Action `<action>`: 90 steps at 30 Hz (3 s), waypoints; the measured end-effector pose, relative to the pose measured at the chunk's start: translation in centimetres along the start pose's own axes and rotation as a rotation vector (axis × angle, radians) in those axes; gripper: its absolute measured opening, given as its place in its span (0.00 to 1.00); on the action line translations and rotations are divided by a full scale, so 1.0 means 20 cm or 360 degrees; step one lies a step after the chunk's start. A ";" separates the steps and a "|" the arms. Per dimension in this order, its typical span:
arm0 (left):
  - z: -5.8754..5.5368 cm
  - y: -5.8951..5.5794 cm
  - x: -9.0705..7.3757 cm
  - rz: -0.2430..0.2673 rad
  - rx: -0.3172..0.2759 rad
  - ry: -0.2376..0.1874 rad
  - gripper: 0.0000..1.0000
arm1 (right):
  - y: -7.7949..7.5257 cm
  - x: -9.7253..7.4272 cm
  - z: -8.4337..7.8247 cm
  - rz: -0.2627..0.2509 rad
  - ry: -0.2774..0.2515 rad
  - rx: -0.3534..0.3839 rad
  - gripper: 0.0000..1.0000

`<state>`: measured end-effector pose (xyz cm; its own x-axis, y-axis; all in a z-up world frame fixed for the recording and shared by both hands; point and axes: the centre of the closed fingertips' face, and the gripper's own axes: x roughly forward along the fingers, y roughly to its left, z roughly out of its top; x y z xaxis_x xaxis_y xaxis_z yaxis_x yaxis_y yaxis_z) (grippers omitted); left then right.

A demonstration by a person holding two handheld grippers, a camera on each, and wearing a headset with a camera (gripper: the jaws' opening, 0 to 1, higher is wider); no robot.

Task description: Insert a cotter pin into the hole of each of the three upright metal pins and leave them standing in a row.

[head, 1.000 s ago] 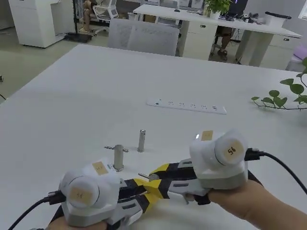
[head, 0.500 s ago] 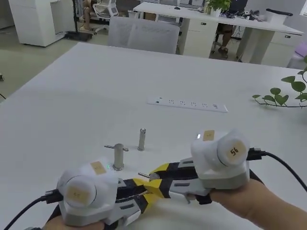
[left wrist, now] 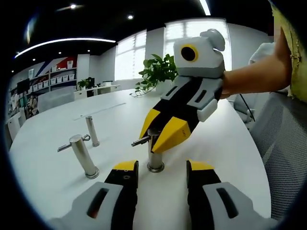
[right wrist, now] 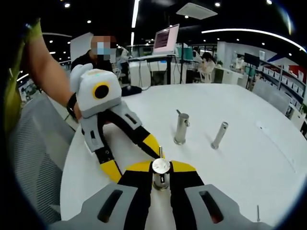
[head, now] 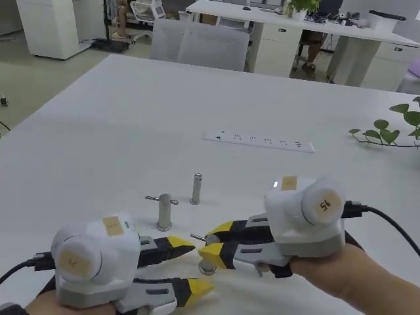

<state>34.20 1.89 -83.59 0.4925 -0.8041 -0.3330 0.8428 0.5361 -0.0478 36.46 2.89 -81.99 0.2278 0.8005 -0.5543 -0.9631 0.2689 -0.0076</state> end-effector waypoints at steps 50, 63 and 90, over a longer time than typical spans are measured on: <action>0.01 -0.02 -0.35 0.0114 -0.0223 -0.0034 0.89 | -0.24 0.04 0.11 0.0214 -0.0019 -0.0114 0.12; 0.00 0.00 -0.36 0.0133 -0.0228 0.0009 0.87 | -0.27 0.08 0.10 0.0340 -0.0015 -0.0130 0.12; -0.02 -0.01 -0.36 0.0127 -0.0241 0.0044 0.84 | -0.27 0.06 0.08 0.0367 -0.0055 -0.0140 0.18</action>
<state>30.42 7.56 -81.52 0.5489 -0.7509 -0.3672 0.7578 0.6324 -0.1605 42.23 3.17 -81.29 0.0036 0.8534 -0.5212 -0.9986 0.0302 0.0426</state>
